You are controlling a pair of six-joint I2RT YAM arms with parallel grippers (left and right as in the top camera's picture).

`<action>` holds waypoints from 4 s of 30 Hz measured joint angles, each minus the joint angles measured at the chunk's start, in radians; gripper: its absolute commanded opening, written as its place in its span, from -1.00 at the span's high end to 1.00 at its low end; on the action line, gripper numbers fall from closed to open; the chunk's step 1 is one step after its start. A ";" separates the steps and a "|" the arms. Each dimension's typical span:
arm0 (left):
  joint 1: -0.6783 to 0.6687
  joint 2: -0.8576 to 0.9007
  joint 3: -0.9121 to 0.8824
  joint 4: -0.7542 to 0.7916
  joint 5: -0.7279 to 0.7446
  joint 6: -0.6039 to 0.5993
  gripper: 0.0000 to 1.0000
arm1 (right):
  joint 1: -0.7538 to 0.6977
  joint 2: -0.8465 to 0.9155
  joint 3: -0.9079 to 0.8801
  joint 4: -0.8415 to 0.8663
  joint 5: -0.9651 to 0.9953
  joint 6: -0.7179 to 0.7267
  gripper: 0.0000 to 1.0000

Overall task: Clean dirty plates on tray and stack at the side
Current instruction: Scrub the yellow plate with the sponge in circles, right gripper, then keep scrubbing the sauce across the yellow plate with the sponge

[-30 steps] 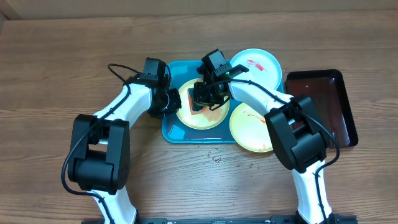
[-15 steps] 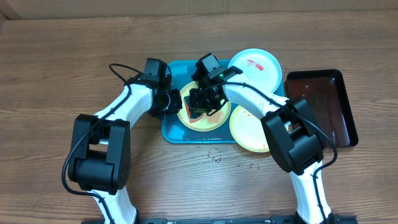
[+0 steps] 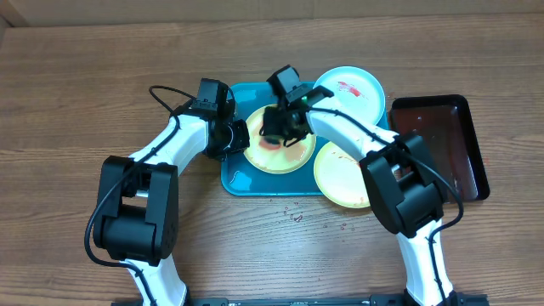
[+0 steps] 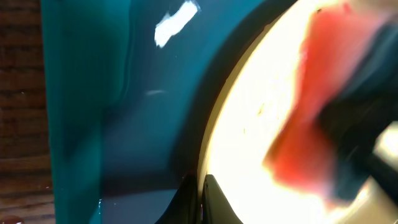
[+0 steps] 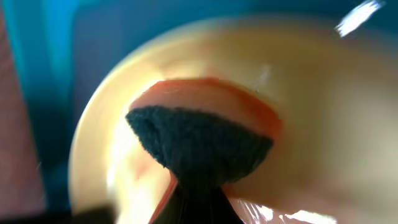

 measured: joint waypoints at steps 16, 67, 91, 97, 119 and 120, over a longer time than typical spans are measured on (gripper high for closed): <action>-0.007 0.000 0.000 -0.015 0.009 0.015 0.92 | -0.074 0.010 0.074 -0.151 0.096 -0.003 0.93; -0.011 0.000 0.000 -0.011 0.008 0.026 0.92 | 0.003 0.054 0.134 -0.232 -0.079 -0.205 0.93; -0.013 0.000 0.000 -0.001 0.006 0.041 0.92 | -0.049 0.056 0.157 -0.290 0.210 -0.264 0.93; -0.013 0.000 0.000 -0.003 0.006 0.045 0.92 | -0.048 0.056 0.166 -0.398 0.152 -0.271 0.93; -0.013 0.000 0.000 -0.005 0.006 0.051 0.92 | 0.079 0.062 0.163 -0.370 -0.095 -0.263 0.92; -0.013 0.000 0.000 -0.005 0.006 0.051 0.92 | 0.086 0.064 0.163 -0.351 -0.095 -0.252 0.93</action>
